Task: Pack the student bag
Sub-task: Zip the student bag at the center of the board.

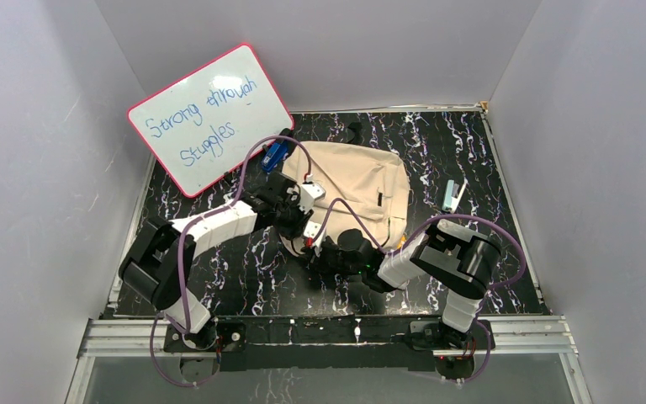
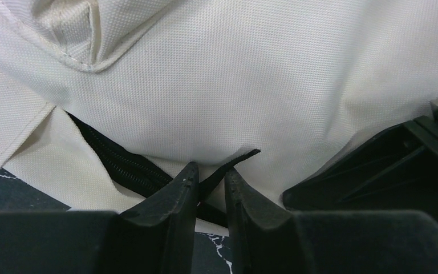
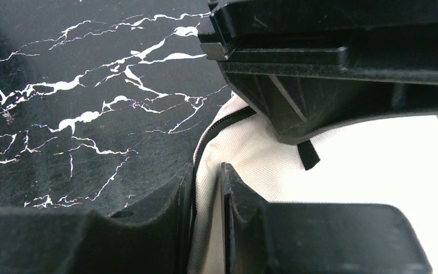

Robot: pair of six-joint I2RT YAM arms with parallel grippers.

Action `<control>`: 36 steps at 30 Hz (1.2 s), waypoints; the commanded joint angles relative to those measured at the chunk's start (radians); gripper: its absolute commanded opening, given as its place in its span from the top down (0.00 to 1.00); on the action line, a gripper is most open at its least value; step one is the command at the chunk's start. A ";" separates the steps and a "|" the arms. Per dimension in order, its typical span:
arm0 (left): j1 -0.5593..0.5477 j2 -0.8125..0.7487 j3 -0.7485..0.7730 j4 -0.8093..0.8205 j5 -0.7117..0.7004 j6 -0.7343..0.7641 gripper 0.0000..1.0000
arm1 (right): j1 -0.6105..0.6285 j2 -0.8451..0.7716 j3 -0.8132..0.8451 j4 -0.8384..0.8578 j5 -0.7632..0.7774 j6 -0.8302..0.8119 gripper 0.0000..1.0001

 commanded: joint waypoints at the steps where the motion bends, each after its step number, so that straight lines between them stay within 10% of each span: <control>1: -0.009 0.015 0.050 -0.037 -0.037 0.017 0.81 | 0.000 -0.004 -0.007 0.051 -0.009 0.006 0.70; 7: -0.009 0.042 0.096 -0.096 -0.065 0.026 1.00 | 0.001 -0.004 -0.009 0.053 -0.011 0.009 0.70; 36: -0.002 0.130 0.290 -0.009 -0.383 0.114 1.00 | 0.001 0.009 -0.006 0.008 -0.164 -0.015 0.85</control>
